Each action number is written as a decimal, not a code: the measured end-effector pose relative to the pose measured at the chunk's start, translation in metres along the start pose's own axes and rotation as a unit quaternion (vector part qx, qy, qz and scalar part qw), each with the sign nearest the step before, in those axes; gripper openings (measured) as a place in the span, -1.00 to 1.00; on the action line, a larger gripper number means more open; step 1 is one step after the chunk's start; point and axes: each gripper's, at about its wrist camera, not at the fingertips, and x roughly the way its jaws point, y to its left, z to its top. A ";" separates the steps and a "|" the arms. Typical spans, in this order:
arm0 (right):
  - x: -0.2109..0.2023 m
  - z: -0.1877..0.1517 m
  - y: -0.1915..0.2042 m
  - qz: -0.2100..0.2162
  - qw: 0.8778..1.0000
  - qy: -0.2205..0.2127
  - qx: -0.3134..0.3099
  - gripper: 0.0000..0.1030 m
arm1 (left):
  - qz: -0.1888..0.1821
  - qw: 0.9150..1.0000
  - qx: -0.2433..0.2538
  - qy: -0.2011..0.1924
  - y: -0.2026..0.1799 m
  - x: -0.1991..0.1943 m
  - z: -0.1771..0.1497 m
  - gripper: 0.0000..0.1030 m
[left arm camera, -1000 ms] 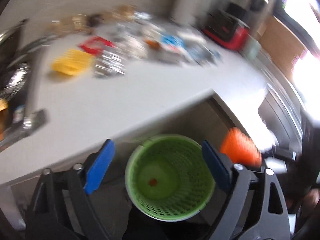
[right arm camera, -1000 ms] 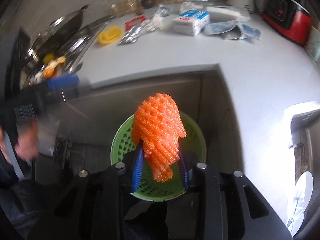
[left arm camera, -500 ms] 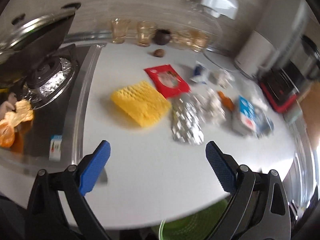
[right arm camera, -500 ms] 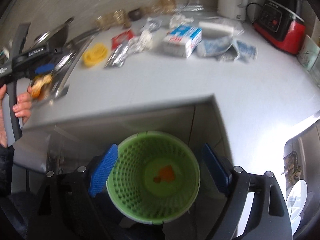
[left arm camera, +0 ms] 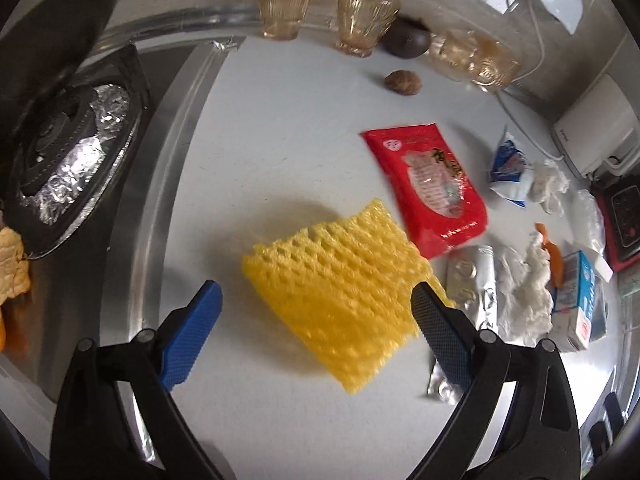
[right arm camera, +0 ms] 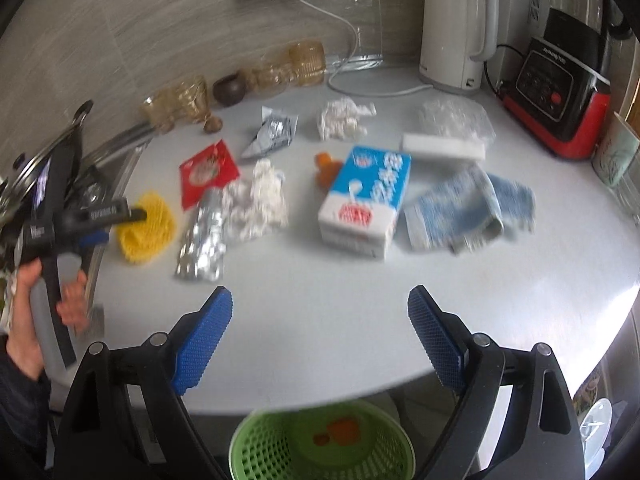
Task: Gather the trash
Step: 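Grasp the yellow foam net with the left tool while the right tool reaches the milk carton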
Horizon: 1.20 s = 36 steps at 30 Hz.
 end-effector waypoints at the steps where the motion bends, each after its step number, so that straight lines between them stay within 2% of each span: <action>1: 0.003 0.006 0.001 -0.003 1.000 -0.003 0.005 0.73 | -0.003 1.000 -0.002 0.004 0.000 0.003 0.001 0.61; 3: 0.008 0.013 0.001 -0.009 1.000 -0.004 0.014 0.73 | -0.004 1.000 -0.006 0.018 0.000 0.010 0.004 0.40; 4: 0.012 0.017 0.000 -0.013 1.000 -0.003 0.021 0.73 | -0.003 1.000 -0.010 0.025 0.000 0.014 0.005 0.18; 6: 0.018 0.021 -0.002 -0.025 0.999 0.000 0.031 0.73 | 0.010 1.000 -0.006 0.018 -0.001 0.013 0.007 -0.03; 8: 0.024 0.025 -0.006 -0.036 0.998 0.001 0.045 0.73 | 0.007 1.000 -0.004 0.019 -0.002 0.013 0.008 -0.39; 9: 0.028 0.027 -0.008 -0.042 0.998 0.001 0.052 0.73 | 0.010 1.000 -0.003 0.009 -0.002 0.009 0.009 -0.50; 10: 0.033 0.030 -0.012 -0.052 0.997 0.002 0.061 0.73 | 0.009 1.000 0.002 0.002 -0.001 0.005 0.010 -0.70; 16: 0.065 0.047 -0.027 -0.083 0.991 0.007 0.105 0.73 | -0.027 0.997 0.053 -0.040 -0.002 -0.022 0.014 -0.77; 22: 0.096 0.061 -0.027 -0.113 0.988 0.022 0.106 0.73 | -0.076 0.991 0.092 -0.059 0.001 -0.048 0.007 -0.77; 26: 0.113 0.061 -0.028 -0.118 0.986 0.042 0.107 0.73 | -0.095 0.985 0.122 -0.078 0.002 -0.067 0.000 -0.77; 27: 0.116 0.060 -0.028 -0.121 0.986 0.043 0.105 0.61 | -0.096 0.983 0.133 -0.080 0.001 -0.072 -0.002 -0.77; 28: 0.119 0.060 -0.028 -0.122 0.986 0.044 0.104 0.35 | -0.097 0.982 0.140 -0.079 0.000 -0.075 -0.004 -0.77; 33: 0.117 0.054 -0.033 -0.114 0.986 0.035 0.113 0.27 | -0.126 0.974 0.172 -0.070 -0.008 -0.085 -0.021 -0.77; 36: 0.098 0.050 -0.034 -0.100 0.988 0.023 0.120 0.27 | -0.146 0.965 0.207 -0.068 -0.022 -0.094 -0.037 -0.77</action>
